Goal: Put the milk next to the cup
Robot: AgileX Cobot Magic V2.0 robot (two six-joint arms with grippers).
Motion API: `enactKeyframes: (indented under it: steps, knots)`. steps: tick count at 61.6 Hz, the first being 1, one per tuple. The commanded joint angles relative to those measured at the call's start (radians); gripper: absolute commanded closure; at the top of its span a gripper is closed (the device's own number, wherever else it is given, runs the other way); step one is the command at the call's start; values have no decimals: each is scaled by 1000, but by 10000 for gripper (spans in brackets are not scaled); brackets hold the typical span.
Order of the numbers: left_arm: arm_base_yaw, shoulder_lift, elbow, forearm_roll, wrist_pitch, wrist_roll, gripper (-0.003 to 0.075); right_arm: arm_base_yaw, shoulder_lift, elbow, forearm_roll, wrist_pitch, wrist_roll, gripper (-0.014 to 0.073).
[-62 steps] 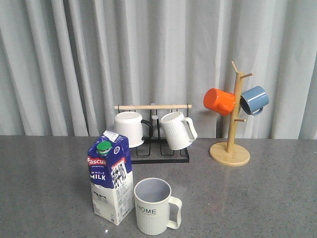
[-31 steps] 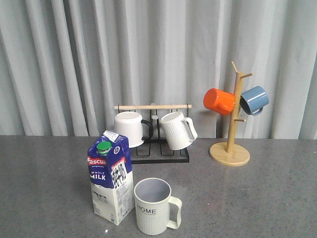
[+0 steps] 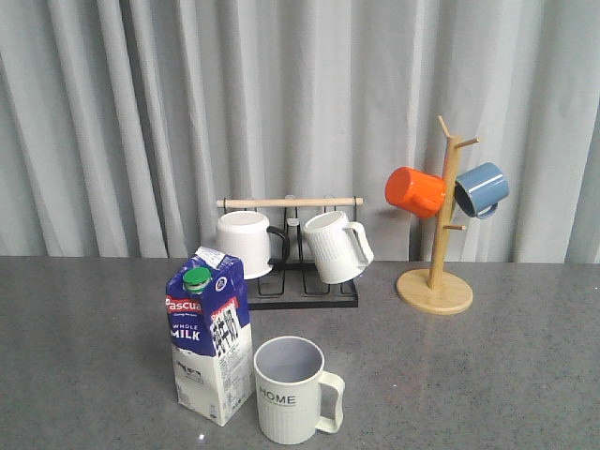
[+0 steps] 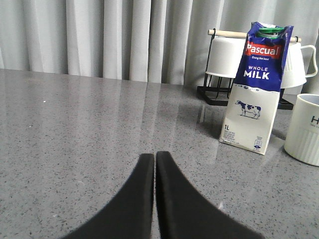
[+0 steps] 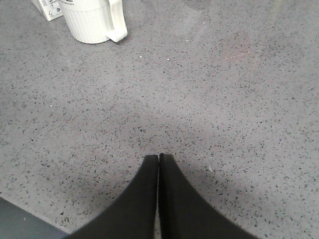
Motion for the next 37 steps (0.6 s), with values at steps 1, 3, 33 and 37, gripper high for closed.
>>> enactKeyframes:
  steps: [1, 3, 33, 37]
  knots:
    - [1, -2, 20, -1, -68, -11, 727, -6, -3, -23, -11, -60, 1, 599]
    - [1, -2, 20, -1, -68, -11, 727, -6, -3, -23, -11, -60, 1, 599]
    - [1, -2, 20, -1, -68, -11, 727, -19, -64, -8, -158, -63, 8, 599]
    - [1, -2, 20, -1, -68, -11, 727, -79, -120, 49, -165, -156, 24, 599]
